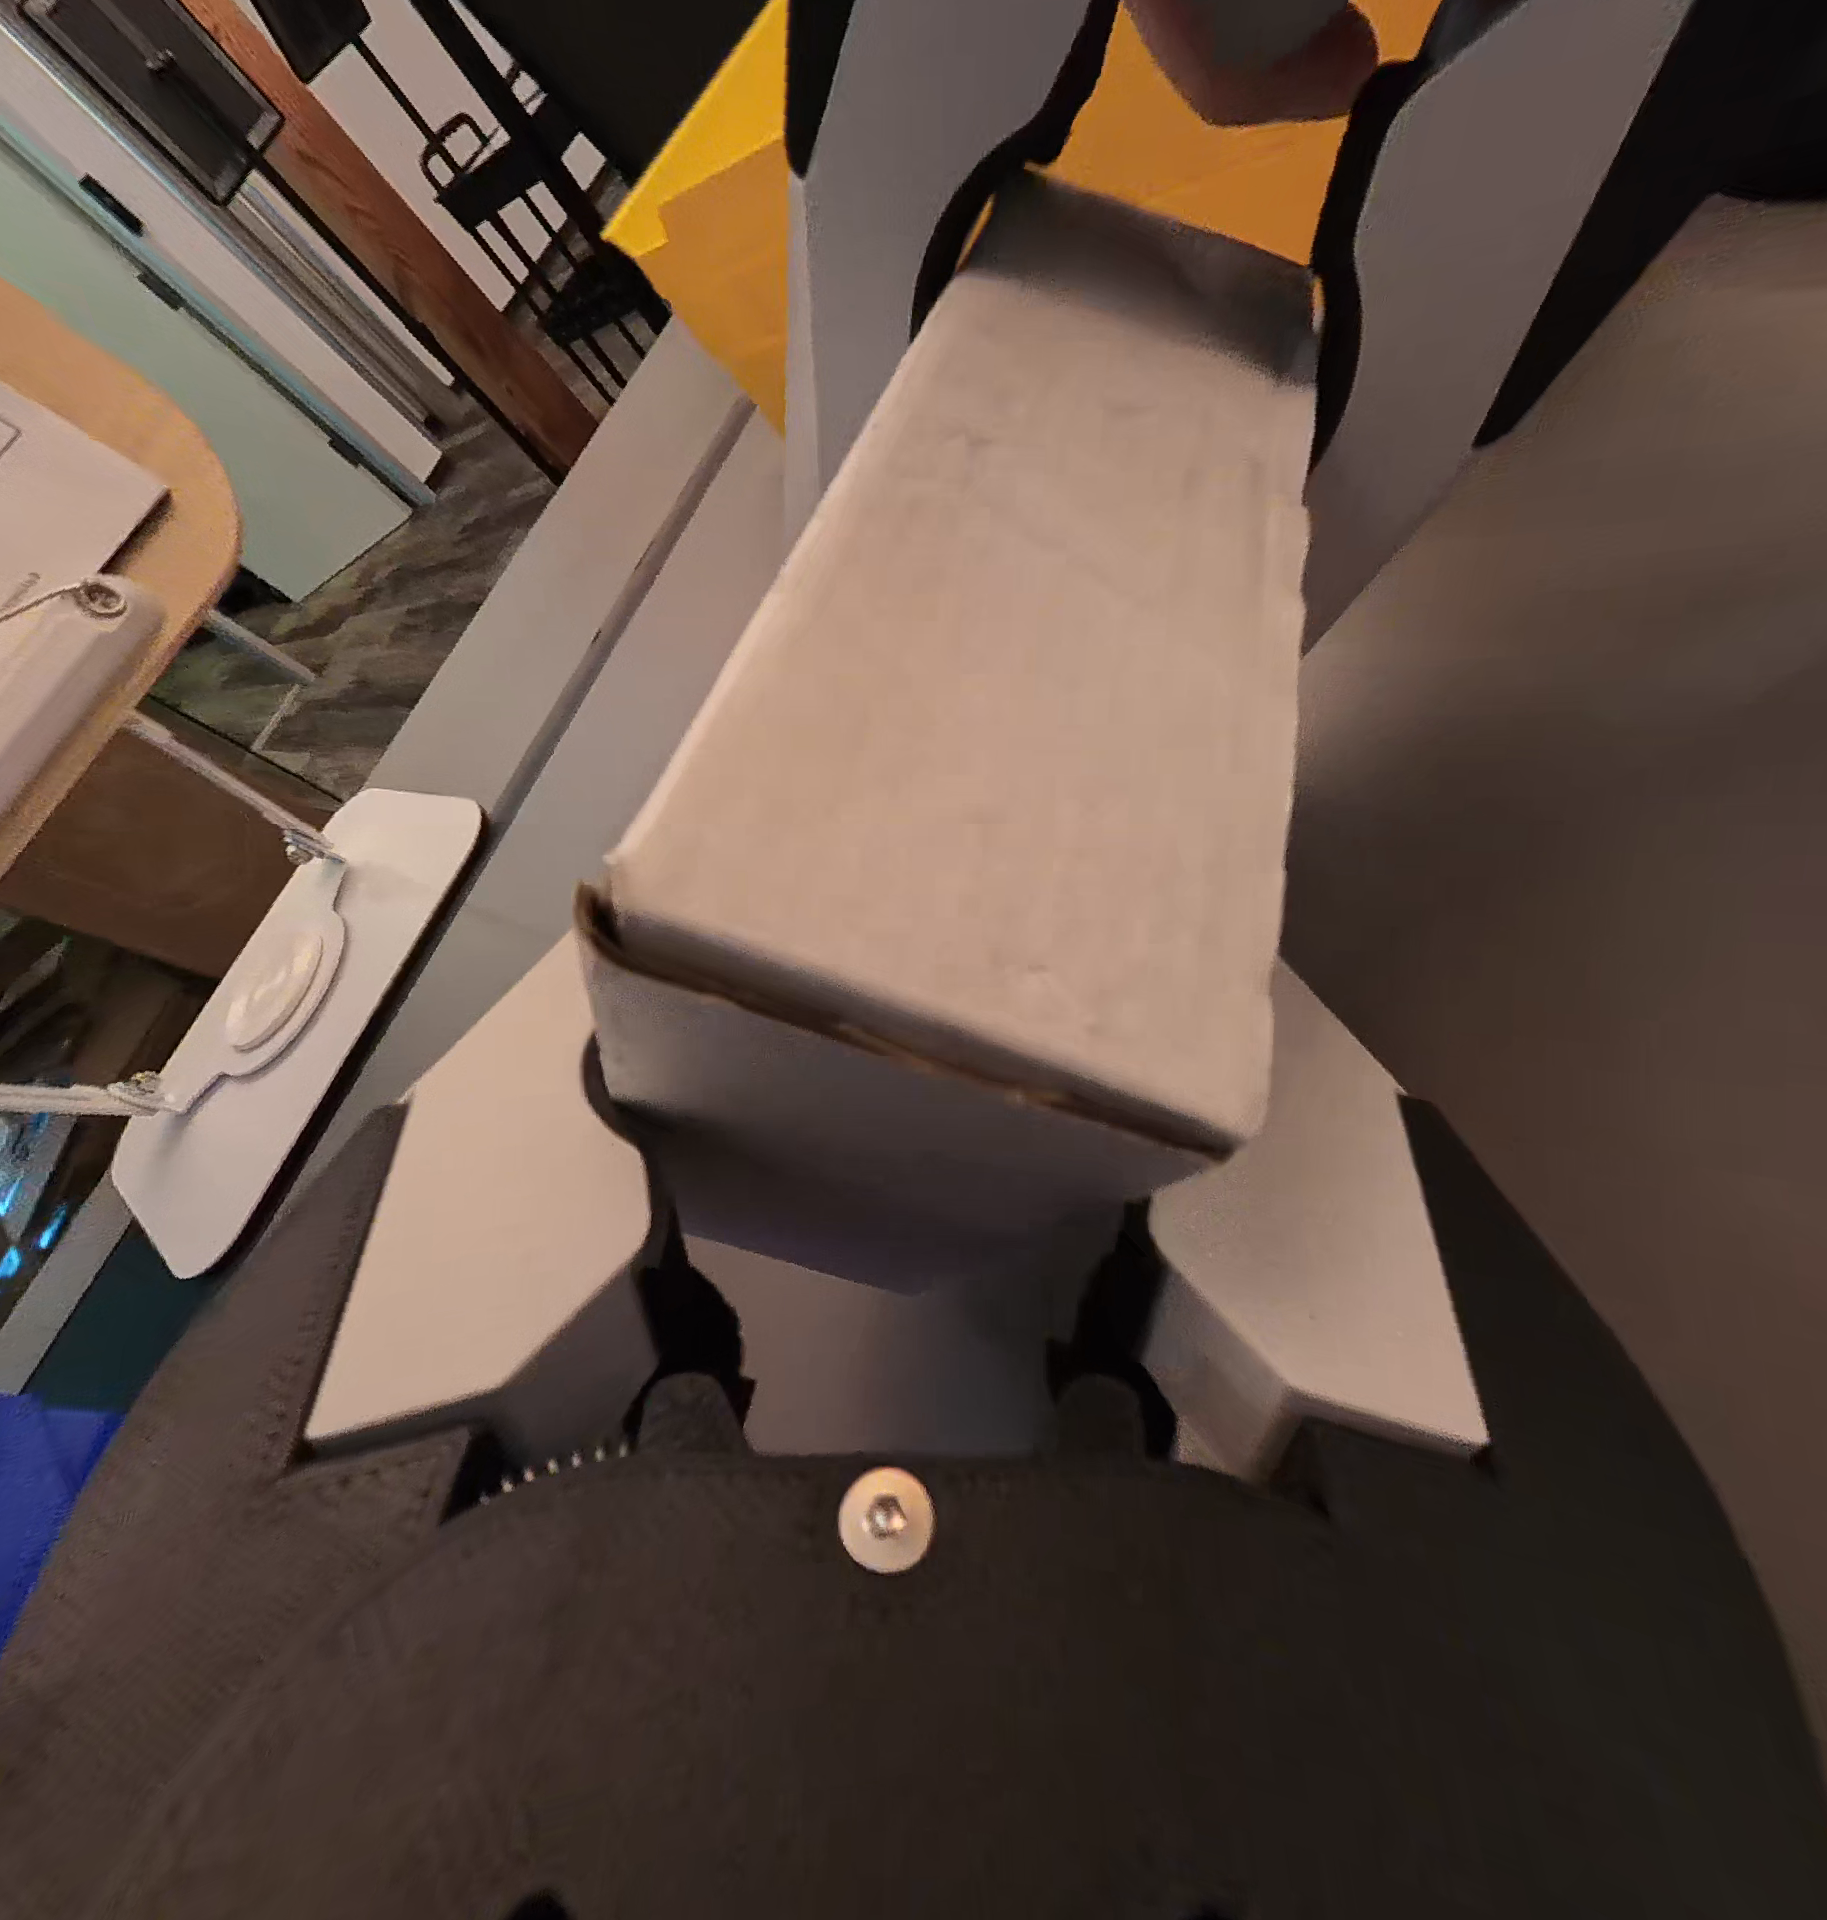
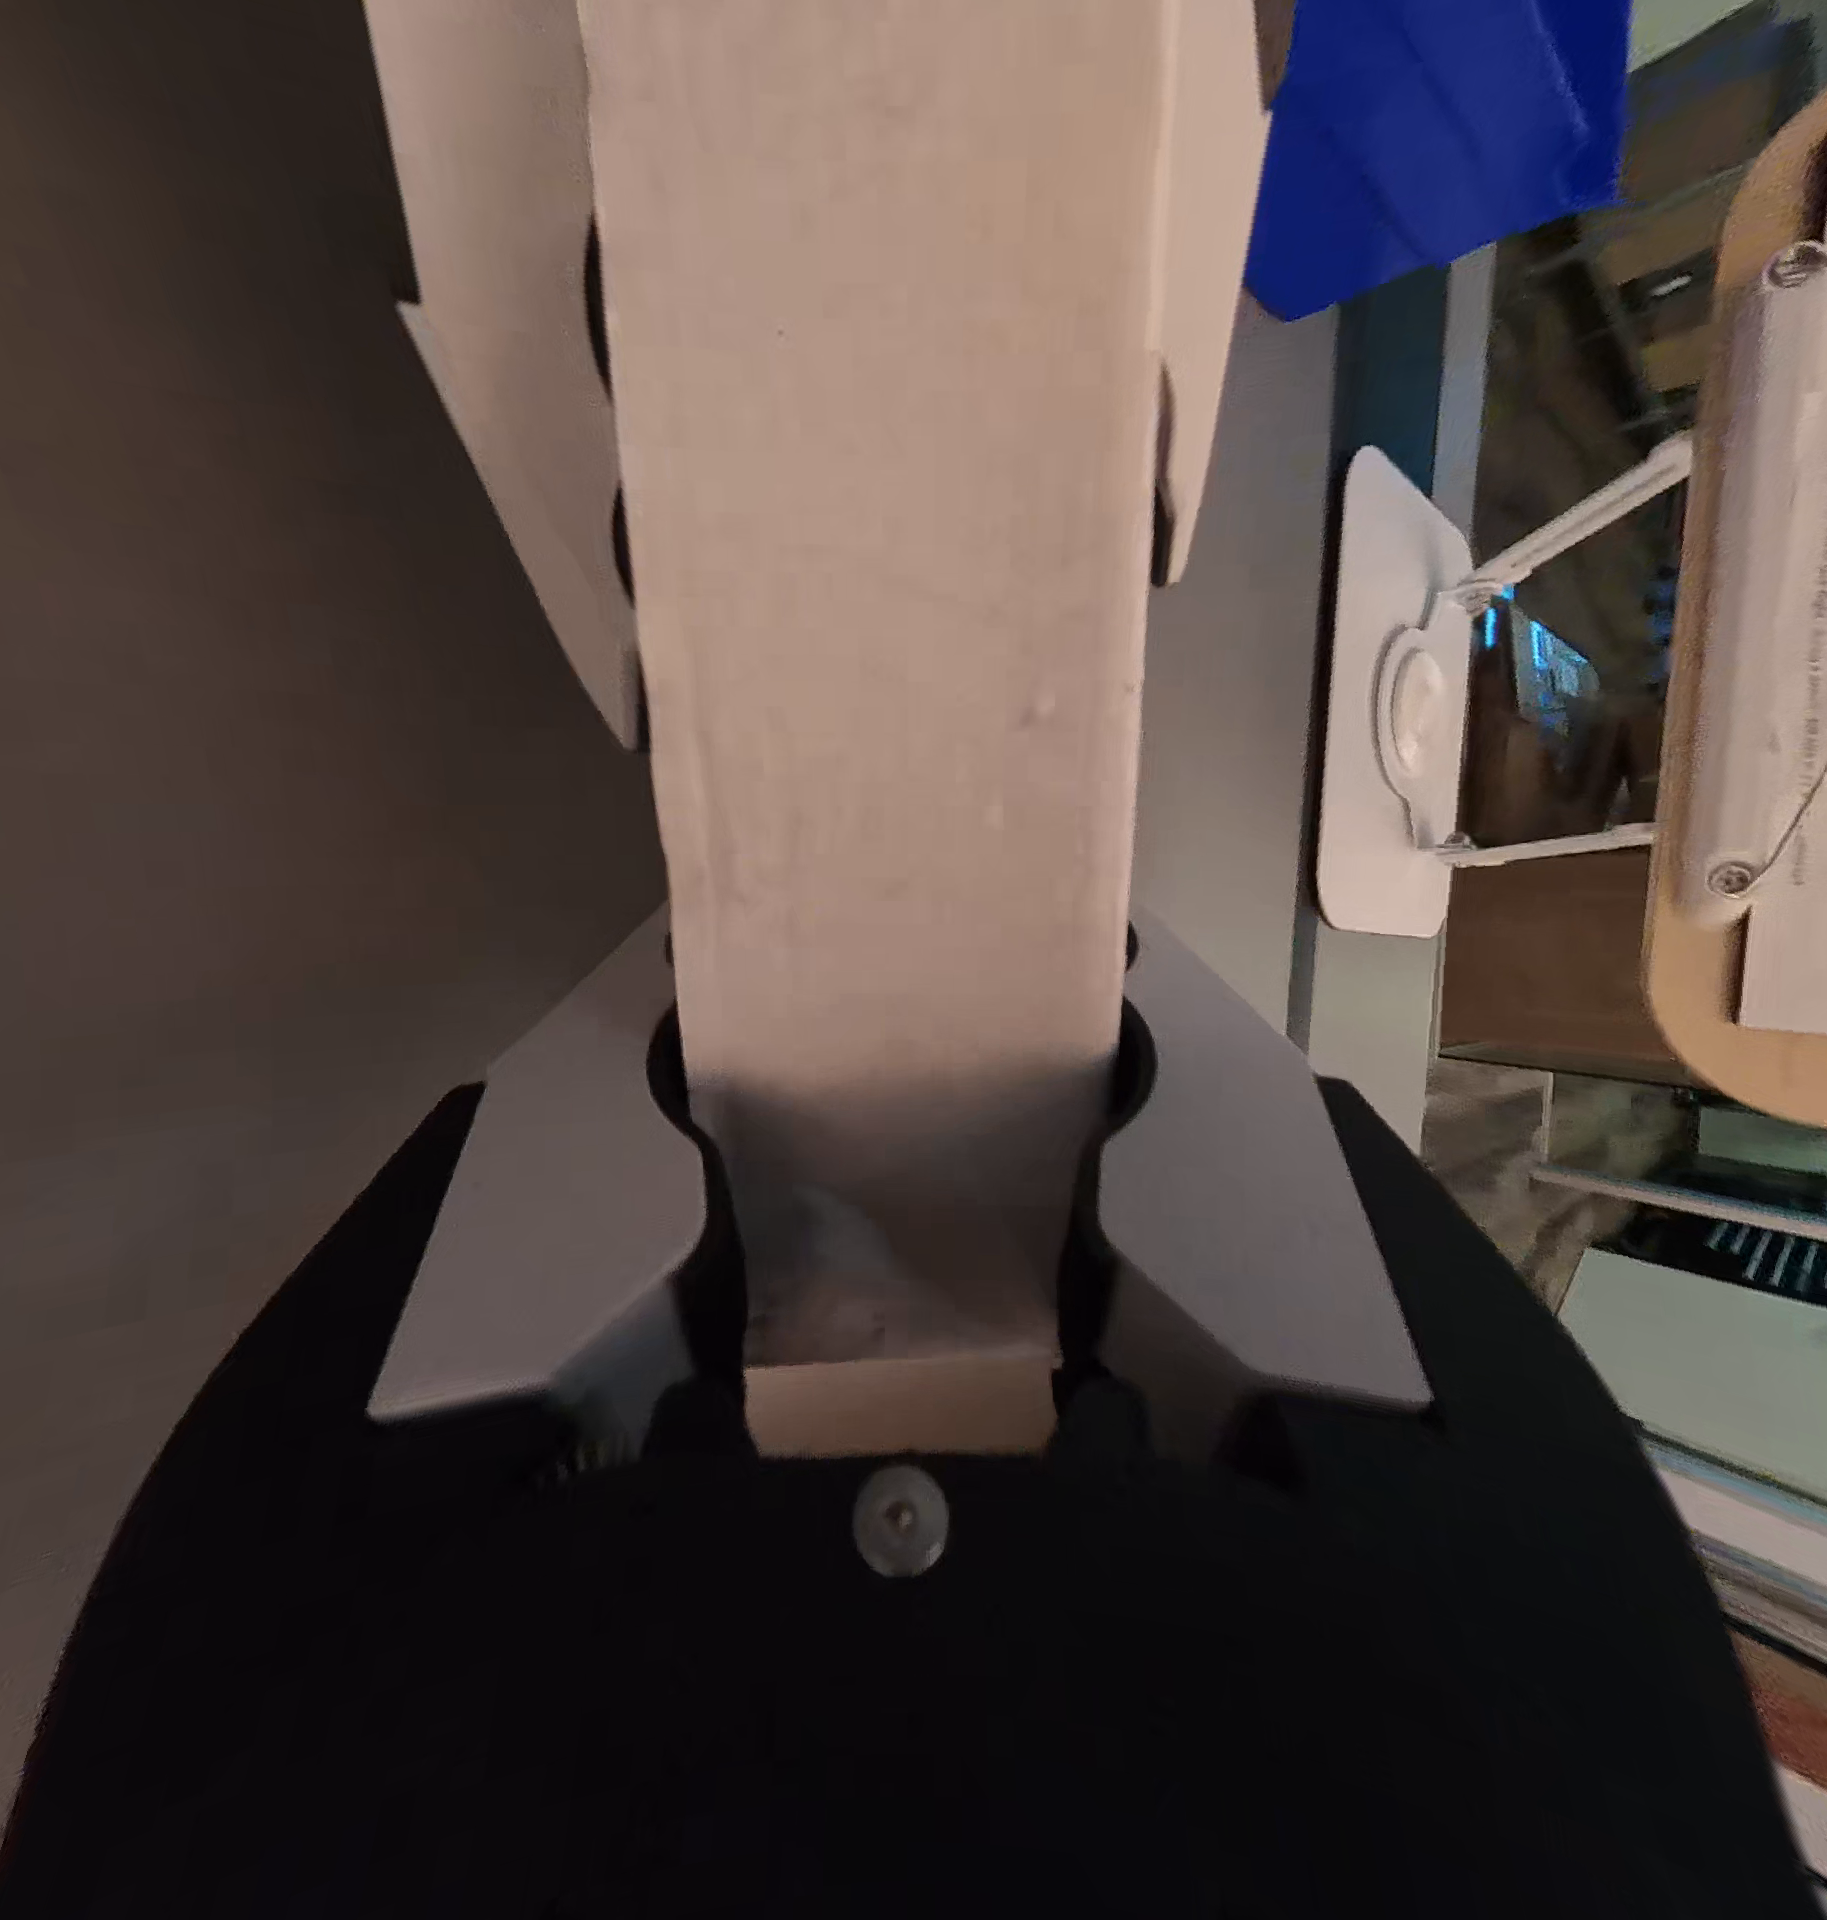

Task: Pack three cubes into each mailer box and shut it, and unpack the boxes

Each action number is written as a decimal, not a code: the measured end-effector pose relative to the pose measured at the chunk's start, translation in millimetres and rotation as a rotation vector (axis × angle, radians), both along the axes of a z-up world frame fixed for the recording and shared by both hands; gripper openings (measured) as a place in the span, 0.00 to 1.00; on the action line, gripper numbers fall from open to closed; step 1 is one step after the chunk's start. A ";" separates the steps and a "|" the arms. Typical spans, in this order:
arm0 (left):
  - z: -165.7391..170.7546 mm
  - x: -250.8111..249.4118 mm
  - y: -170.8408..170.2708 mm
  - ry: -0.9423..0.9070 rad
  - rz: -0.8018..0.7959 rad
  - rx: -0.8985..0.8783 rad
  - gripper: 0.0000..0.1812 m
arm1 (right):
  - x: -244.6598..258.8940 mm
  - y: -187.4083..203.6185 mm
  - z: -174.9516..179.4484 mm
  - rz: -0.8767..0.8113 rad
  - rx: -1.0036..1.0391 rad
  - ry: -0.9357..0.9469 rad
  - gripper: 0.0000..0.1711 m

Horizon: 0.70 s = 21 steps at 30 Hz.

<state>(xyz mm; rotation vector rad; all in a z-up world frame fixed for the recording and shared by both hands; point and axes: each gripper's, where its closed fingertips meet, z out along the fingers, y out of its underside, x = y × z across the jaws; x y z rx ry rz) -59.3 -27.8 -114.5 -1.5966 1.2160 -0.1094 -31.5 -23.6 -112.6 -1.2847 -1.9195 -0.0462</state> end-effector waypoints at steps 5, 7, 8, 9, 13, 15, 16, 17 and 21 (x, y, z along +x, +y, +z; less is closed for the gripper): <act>-1.9 -5.5 5.5 -0.030 0.044 -0.050 0.54 | -3.8 9.3 4.1 0.037 0.029 -0.135 0.49; -4.0 -9.2 9.6 -0.020 0.074 -0.051 0.54 | -9.0 8.4 10.0 0.050 0.024 -0.154 0.49; -4.3 -11.1 11.5 -0.019 0.089 -0.050 0.54 | -12.6 6.2 13.9 0.055 0.004 -0.149 0.48; -4.8 -13.1 13.6 -0.020 0.105 -0.053 0.54 | -17.2 4.5 19.6 0.060 -0.010 -0.131 0.48; -5.8 -21.1 20.4 -0.048 0.158 -0.091 0.54 | -36.1 -0.3 49.7 0.124 0.024 0.025 0.47; -7.3 -23.7 22.2 -0.077 0.170 -0.130 0.54 | -40.3 -5.9 54.1 0.184 0.039 0.078 0.40; -8.0 -24.5 23.0 -0.091 0.174 -0.150 0.54 | -41.4 -5.9 54.5 0.201 0.058 0.102 0.38; -8.5 -25.4 23.7 -0.101 0.177 -0.166 0.54 | -41.8 -6.0 52.5 0.218 0.073 0.113 0.36; -10.7 -29.0 25.8 -0.114 0.189 -0.199 0.54 | -47.3 -3.4 48.5 0.233 0.127 0.128 0.33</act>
